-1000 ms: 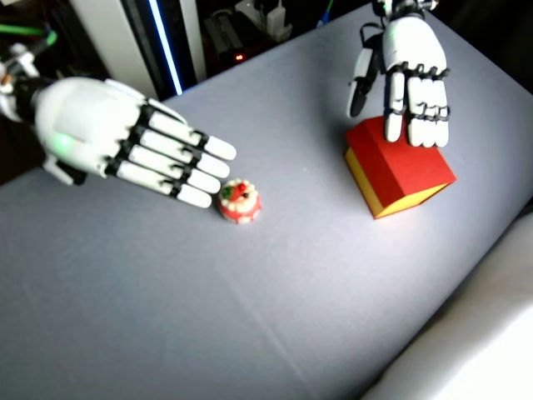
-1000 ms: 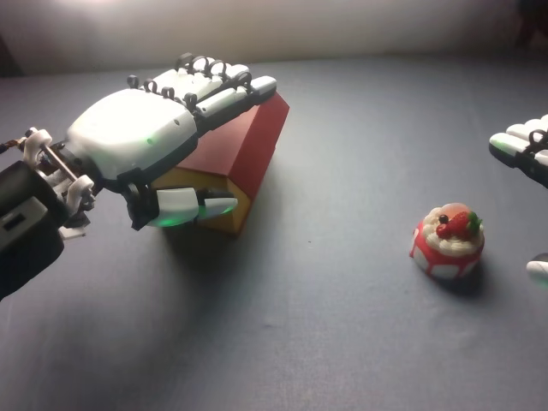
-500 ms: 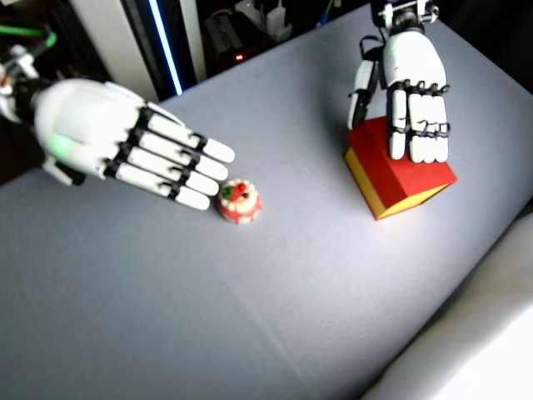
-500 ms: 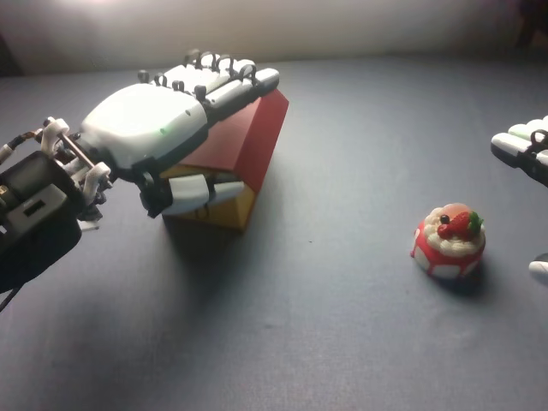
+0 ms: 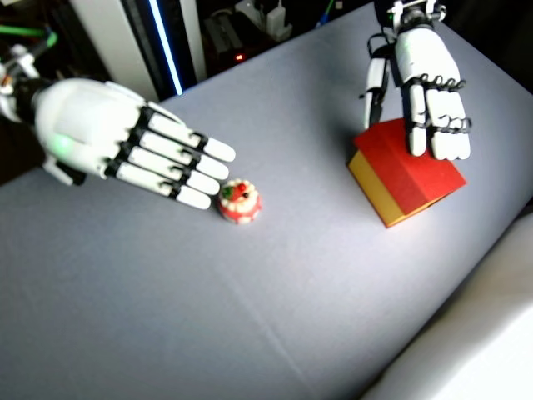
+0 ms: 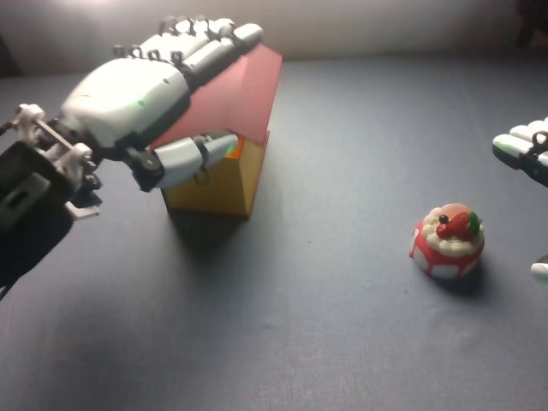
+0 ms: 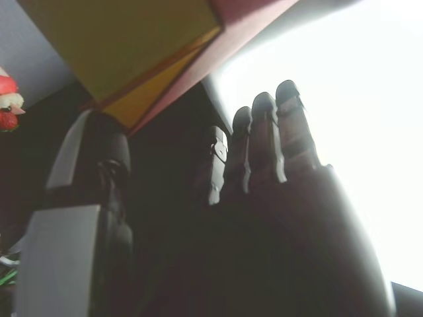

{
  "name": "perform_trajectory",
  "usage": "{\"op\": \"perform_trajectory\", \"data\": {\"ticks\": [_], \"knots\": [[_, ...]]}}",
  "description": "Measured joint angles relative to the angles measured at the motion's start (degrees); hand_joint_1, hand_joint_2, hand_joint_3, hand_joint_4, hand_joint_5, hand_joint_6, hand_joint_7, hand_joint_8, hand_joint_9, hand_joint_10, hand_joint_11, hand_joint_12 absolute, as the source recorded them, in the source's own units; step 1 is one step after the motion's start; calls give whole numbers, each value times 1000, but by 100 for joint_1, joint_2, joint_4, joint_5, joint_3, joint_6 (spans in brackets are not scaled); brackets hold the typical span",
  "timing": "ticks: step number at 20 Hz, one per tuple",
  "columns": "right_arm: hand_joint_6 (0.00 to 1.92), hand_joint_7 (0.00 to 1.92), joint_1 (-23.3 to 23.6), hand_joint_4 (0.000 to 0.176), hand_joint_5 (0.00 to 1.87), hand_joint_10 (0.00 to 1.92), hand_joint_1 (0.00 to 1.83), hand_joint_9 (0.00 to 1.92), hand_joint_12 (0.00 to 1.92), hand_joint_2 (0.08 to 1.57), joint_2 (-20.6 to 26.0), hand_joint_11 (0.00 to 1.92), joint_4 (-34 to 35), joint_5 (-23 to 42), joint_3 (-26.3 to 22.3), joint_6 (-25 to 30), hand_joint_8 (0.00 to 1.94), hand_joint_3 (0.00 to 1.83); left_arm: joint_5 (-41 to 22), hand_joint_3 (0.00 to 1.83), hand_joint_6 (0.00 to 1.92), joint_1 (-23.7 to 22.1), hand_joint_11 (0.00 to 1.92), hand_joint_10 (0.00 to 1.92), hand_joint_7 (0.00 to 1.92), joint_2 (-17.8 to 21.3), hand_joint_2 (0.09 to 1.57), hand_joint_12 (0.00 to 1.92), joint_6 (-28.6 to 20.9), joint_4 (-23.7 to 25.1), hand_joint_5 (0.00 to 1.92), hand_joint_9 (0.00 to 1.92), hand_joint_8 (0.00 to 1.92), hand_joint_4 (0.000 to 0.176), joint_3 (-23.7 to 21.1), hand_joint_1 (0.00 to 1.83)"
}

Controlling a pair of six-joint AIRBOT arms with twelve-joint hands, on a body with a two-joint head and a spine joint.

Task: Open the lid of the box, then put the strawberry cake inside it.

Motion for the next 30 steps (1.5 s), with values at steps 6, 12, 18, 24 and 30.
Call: {"op": "perform_trajectory", "data": {"ticks": [6,12,18,24,30], "knots": [[0,0,0,0,0,0,573,0,0,1311,-2,0,17,20,0,7,0,0,-866,0,0,240,0,0,0,170,1405,20,-61,-852,0,0,0,127,-17,510],[0,0,-37,0,0,0,526,0,0,1318,-7,0,35,31,7,7,0,3,-1777,12,0,721,0,0,0,326,1449,0,-299,-1777,0,0,0,128,-87,330],[0,0,-39,0,0,0,524,0,0,1322,-24,0,39,20,7,7,0,2,-1969,0,0,844,0,63,0,511,1428,1256,-369,-2319,0,107,0,135,-22,481],[0,0,-39,0,0,0,548,0,0,1319,-26,0,68,15,7,13,0,0,-1622,24,0,1344,0,0,0,723,1353,513,-369,-3132,0,0,0,121,24,887],[0,0,-39,0,0,0,609,0,0,1295,-26,0,52,22,7,35,0,0,-2035,0,0,1502,0,0,0,997,1318,2,-260,-1897,0,0,0,159,-507,841]]}}
